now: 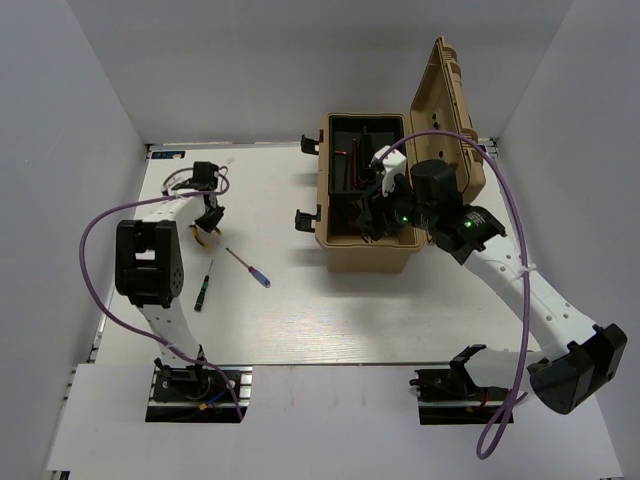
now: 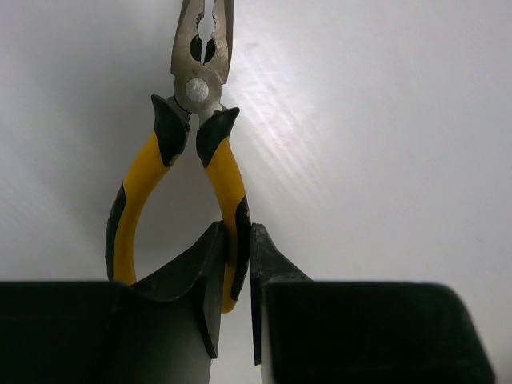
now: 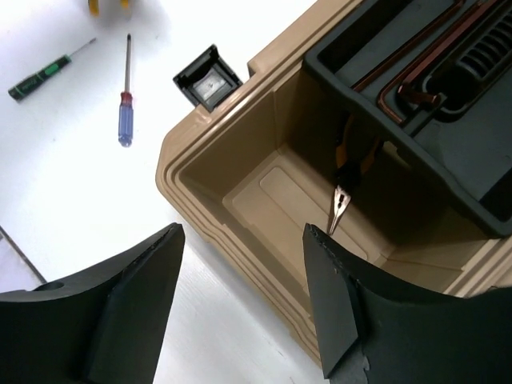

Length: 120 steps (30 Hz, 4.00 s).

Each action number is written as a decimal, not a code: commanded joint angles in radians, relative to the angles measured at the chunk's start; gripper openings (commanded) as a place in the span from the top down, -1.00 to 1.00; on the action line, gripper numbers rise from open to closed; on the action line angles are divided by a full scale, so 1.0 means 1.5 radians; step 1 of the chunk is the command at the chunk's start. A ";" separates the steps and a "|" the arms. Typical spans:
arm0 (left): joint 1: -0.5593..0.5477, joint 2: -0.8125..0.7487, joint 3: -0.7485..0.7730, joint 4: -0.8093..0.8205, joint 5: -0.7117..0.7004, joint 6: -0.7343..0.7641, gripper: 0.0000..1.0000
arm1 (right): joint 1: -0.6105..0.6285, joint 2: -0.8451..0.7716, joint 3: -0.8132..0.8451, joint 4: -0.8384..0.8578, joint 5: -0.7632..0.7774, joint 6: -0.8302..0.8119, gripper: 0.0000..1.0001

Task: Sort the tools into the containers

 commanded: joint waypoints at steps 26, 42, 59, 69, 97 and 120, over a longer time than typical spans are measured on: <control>-0.188 -0.193 0.171 0.211 0.937 0.764 1.00 | -0.033 -0.028 0.067 0.009 0.274 -0.055 -0.16; -0.339 -0.062 0.248 0.063 0.835 0.855 1.00 | -0.078 -0.055 0.140 0.015 0.436 -0.085 1.00; -0.366 -0.047 0.284 0.026 0.702 0.848 -0.44 | -0.081 -0.053 0.109 -0.040 0.160 -0.065 0.19; -0.353 -0.280 0.103 0.239 0.540 0.688 -0.32 | -0.077 -0.044 0.093 -0.117 -0.208 -0.150 0.76; -0.314 -1.031 -0.324 -0.373 -0.354 0.030 -0.88 | 0.289 0.703 0.568 -0.138 0.079 0.077 -0.10; -0.320 -0.955 -0.342 -0.335 -0.349 0.050 -0.88 | 0.341 0.842 0.564 -0.108 0.170 0.079 0.20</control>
